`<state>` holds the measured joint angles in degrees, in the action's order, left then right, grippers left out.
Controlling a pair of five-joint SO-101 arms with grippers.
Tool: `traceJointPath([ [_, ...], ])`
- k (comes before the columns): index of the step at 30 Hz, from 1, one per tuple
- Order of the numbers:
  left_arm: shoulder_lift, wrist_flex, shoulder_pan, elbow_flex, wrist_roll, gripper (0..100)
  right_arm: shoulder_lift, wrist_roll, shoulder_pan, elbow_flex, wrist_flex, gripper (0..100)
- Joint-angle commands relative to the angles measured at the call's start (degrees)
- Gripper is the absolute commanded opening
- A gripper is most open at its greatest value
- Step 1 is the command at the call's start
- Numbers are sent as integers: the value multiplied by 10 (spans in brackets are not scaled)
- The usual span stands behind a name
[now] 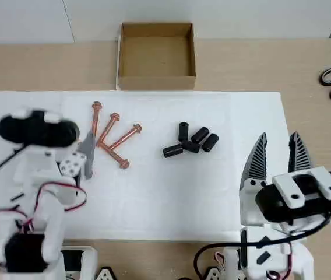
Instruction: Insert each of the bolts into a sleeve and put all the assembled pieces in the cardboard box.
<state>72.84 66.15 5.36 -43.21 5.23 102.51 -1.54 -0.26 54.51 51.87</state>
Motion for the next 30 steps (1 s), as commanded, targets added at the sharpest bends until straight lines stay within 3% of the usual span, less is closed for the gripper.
traceJointPath([
  [1,-77,2,0,65,2,210,-52,-6,5,-40,-27,177],
  [6,-146,2,1,75,2,210,-199,-4,5,-149,-22,177],
  [16,-158,2,2,72,2,210,-499,-2,2,-336,-12,177],
  [25,-158,10,2,69,2,210,-771,63,0,-564,239,177],
  [30,-159,10,2,50,-11,210,-909,62,0,-699,401,178],
])
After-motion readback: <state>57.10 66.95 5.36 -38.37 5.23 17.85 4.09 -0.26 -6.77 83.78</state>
